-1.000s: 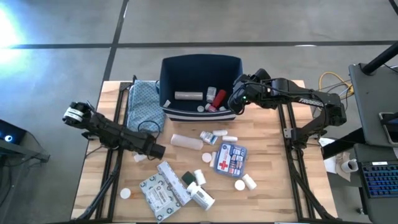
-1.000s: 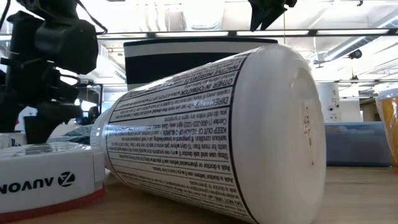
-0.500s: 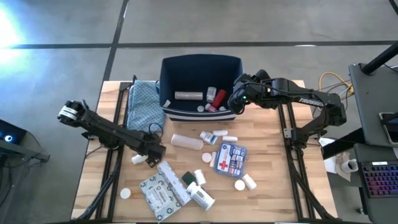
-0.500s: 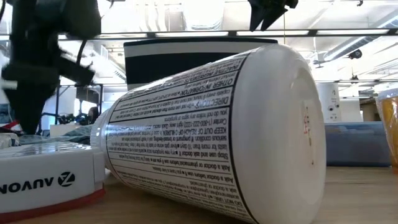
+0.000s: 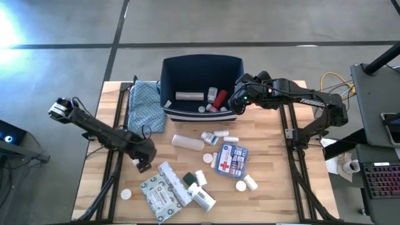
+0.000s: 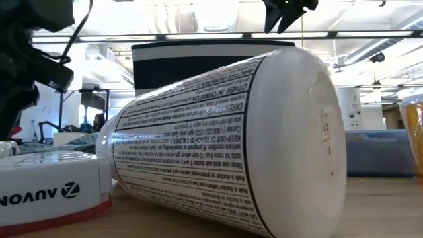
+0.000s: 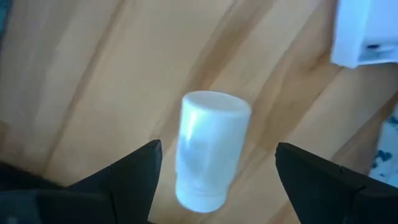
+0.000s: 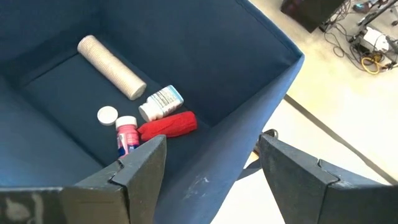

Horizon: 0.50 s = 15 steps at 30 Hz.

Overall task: Pick & place medical supplies in basket/bin
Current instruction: Put the white pill bottle into the blue bin

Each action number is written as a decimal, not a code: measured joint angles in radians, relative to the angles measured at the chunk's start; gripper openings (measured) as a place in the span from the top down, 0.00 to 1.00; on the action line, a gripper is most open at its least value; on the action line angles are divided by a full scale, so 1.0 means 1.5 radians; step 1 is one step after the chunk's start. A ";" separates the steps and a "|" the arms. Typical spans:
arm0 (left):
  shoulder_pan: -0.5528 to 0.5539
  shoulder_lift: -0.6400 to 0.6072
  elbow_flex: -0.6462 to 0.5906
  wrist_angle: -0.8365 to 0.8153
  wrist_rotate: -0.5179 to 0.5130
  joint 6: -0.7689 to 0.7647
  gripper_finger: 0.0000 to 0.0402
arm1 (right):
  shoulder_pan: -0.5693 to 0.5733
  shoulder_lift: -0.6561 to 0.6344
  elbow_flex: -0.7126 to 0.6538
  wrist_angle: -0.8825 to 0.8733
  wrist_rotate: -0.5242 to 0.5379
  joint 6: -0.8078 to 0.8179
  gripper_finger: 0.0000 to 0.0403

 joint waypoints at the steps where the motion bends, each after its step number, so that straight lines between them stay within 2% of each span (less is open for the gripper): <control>1: -0.006 -0.003 -0.006 0.013 0.000 0.000 0.27 | 0.000 0.000 0.000 0.000 0.000 0.000 0.39; 9: -0.017 0.048 -0.074 0.172 0.000 -0.018 0.27 | 0.000 0.000 -0.001 -0.001 0.000 0.006 0.39; 12: -0.017 0.078 -0.070 0.170 -0.003 -0.026 0.30 | 0.000 0.000 -0.001 -0.001 0.000 0.006 0.39; 15: -0.018 0.095 -0.056 0.149 -0.003 0.013 0.38 | 0.000 0.000 -0.001 -0.001 0.000 0.006 0.39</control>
